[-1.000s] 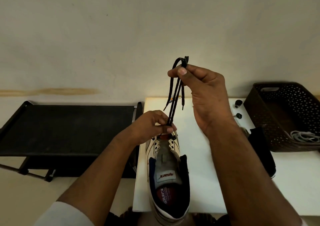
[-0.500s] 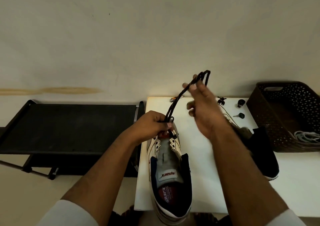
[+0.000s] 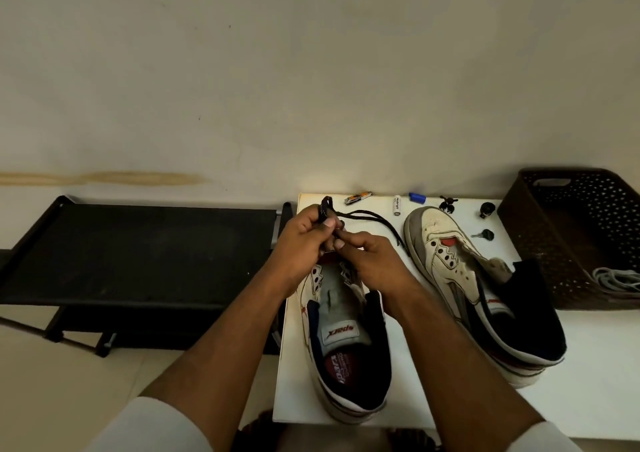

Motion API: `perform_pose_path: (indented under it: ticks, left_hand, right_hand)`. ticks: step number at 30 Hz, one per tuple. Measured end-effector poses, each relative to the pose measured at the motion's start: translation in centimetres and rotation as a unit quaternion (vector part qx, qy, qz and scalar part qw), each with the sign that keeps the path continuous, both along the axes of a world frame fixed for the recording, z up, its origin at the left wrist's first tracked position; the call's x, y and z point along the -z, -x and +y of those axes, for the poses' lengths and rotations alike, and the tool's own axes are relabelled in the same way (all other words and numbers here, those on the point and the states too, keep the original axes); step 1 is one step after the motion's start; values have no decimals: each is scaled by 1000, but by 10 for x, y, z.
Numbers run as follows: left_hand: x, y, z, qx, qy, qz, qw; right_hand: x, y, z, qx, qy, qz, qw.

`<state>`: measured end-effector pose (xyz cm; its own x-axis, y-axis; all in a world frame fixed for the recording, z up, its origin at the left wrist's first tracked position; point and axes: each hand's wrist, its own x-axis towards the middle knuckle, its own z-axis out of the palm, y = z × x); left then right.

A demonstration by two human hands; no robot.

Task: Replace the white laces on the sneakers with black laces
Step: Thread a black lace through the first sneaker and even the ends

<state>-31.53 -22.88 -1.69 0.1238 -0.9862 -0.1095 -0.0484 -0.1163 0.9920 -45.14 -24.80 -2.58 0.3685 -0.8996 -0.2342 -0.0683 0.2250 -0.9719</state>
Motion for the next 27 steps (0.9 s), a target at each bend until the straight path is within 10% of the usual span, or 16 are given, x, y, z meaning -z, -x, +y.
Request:
perform_pose_path:
  ticks: [12, 17, 27]
  left_hand:
    - [7, -23, -7, 88, -20, -243, 966]
    - [31, -22, 4, 175, -77, -535, 823]
    - [31, -4, 15, 213, -175, -499, 822]
  right_hand:
    - [8, -4, -2, -18, -3, 39, 999]
    - [5, -3, -5, -2, -4, 76, 997]
    - [-57, -7, -5, 116, 110, -116, 980]
